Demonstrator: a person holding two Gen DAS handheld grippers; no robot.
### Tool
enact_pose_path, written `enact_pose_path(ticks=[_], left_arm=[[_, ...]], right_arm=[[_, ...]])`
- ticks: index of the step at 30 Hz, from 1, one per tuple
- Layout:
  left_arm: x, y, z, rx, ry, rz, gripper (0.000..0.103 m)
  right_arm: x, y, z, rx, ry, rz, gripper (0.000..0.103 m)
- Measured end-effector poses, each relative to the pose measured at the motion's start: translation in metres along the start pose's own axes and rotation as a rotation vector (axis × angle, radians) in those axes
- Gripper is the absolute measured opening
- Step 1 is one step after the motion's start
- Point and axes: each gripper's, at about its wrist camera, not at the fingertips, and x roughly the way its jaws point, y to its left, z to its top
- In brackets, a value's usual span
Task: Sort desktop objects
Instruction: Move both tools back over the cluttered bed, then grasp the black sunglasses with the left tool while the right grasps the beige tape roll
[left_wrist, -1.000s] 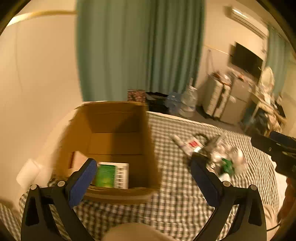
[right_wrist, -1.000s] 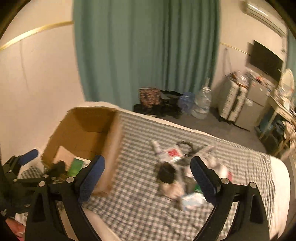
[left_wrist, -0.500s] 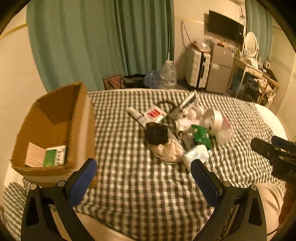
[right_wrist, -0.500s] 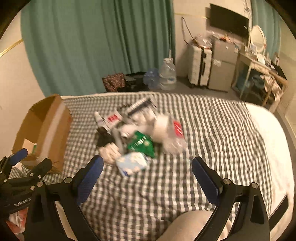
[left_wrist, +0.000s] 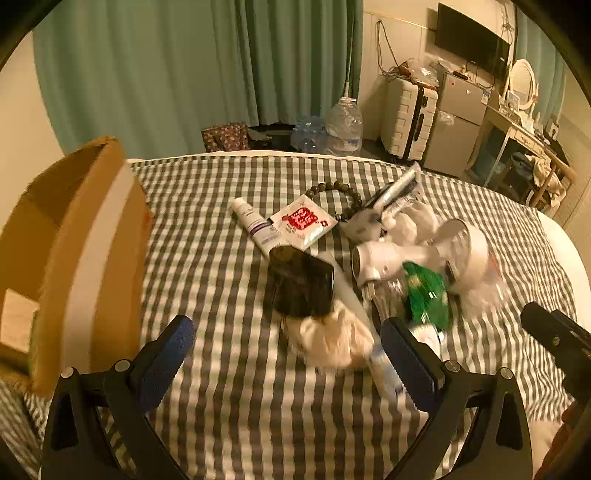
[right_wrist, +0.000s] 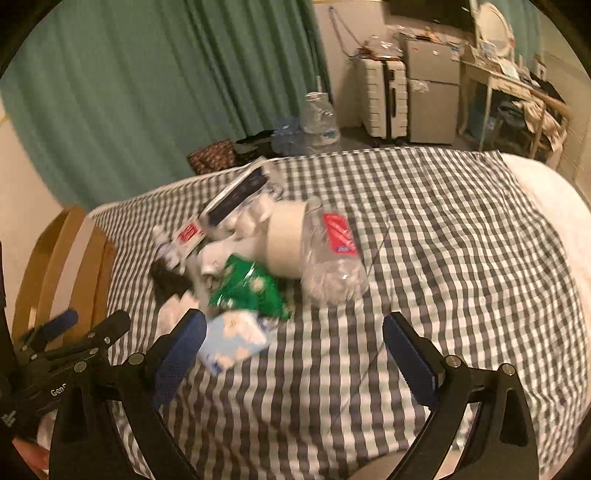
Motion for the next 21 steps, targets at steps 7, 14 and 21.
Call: enact_pose_path(ticks=[7, 14, 21], left_arm=[[0.052, -0.004, 0.015, 0.011, 0.038, 0.01, 0.103], [0.088, 0.0, 0.019, 0.012, 0.06, -0.012, 0.103], [0.109, 0.014, 0.015, -0.029, 0.076, -0.046, 0.092]], right_arm=[[0.025, 0.011, 0.028, -0.035, -0.059, -0.028, 0.097], [0.063, 0.027, 0.051, -0.097, -0.035, 0.003, 0.077], [0.088, 0.02, 0.044, -0.103, 0.039, 0.013, 0.031]])
